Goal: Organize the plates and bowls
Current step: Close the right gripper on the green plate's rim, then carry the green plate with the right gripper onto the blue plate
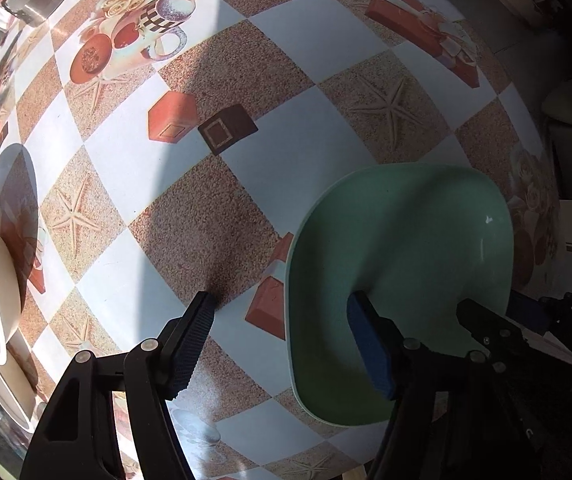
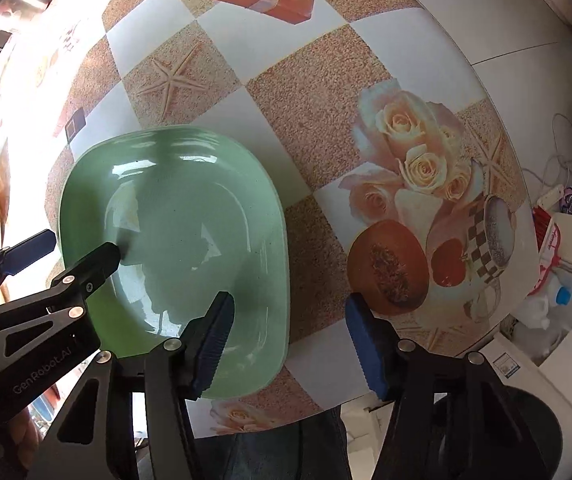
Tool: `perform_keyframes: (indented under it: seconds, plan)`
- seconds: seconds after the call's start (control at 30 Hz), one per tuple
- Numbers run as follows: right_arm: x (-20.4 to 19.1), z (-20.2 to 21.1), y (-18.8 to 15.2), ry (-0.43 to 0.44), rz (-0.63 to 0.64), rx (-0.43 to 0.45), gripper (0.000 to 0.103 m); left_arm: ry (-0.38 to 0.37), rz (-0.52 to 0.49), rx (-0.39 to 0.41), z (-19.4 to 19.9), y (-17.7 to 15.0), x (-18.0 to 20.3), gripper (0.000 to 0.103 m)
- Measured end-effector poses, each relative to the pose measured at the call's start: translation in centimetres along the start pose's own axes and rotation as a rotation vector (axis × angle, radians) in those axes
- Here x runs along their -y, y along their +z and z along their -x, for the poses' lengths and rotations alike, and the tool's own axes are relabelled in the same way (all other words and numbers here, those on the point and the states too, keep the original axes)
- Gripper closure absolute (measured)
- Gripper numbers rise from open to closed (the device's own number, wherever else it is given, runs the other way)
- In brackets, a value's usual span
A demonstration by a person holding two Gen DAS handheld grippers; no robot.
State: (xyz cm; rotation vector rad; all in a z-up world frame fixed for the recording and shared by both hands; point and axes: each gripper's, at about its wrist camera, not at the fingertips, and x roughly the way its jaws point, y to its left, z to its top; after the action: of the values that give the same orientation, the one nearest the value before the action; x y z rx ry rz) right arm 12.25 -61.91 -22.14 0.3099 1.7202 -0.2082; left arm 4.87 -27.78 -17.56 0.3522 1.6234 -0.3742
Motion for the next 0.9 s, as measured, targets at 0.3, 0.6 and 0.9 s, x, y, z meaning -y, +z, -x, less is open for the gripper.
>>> perform_keyframes:
  seconds: [0.3,0.6,0.9]
  plan:
    - [-3.6,-1.1,-0.5,0.01,0.093,-0.029,0.084,0.037,-0.066,0.007,0.8,-2.1,1.7,0.069]
    - [-11.7,-2.2,-3.0,0.042,0.253,-0.065,0.084,0.056,0.058,-0.047,0.3,-7.2,-2.6,0.069]
    - [-20.5,-2.3,-5.5,0.028,0.41,-0.075,0.084,0.02,0.155,-0.043,0.9,-11.1,-4.8,0.068]
